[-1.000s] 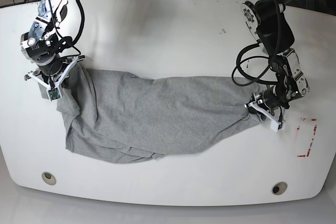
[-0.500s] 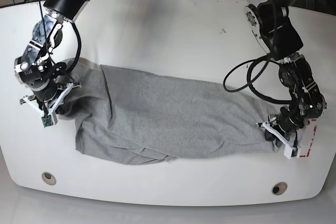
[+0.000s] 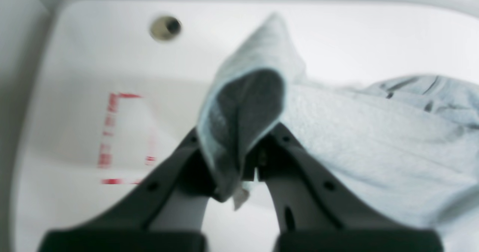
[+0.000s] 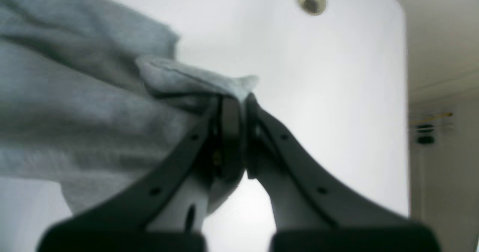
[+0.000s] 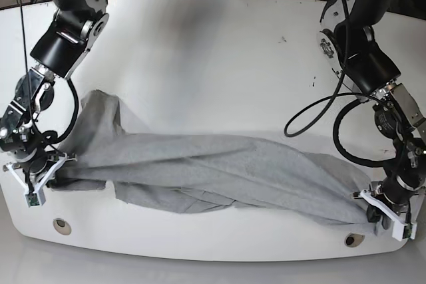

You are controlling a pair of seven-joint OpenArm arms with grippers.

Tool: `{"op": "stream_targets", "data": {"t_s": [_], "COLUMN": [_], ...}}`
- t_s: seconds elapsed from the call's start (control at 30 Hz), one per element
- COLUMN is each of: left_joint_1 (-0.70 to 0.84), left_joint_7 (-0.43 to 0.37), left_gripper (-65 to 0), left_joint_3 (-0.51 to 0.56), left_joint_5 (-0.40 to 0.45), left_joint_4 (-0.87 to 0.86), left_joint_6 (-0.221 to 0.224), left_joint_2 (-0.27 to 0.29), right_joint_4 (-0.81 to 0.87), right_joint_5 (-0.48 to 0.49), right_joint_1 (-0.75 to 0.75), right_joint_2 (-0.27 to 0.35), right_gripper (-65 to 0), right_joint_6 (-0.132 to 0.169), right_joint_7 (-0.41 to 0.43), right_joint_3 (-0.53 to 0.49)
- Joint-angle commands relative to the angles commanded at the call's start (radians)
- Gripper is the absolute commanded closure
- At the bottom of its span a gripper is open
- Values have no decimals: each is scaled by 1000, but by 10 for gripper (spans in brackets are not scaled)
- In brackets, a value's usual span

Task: Fold the T-shirt properly
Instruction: 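Lift the shirt with both grippers, stretching it between them, then lay the stretched shirt down and pull it away from the robot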

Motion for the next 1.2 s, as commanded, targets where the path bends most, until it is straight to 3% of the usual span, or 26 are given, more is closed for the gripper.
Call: {"op": "stream_targets", "data": {"t_s": [0.2, 0.3, 0.63, 1.2], "left_joint_1": [-66, -106, -218, -247], "left_joint_7": [0, 0, 21, 31], "left_gripper": [0, 0, 0, 0], "left_joint_3": [0, 0, -40, -80], "left_joint_5": [2, 2, 3, 0], "left_joint_4": [18, 18, 18, 12], "left_joint_6": [3, 31, 48, 48], "left_joint_2": [0, -2, -20, -69], "right_joint_4": [-81, -92, -98, -224], "right_joint_5": [2, 9, 0, 0], "right_joint_1": [121, 175, 341, 477], "right_joint_2": [46, 66, 77, 107], "right_gripper": [0, 0, 0, 0], "right_joint_6": [0, 0, -4, -4], "right_joint_7": [0, 0, 0, -12], "right_joint_3": [-46, -95, -175, -186]}}
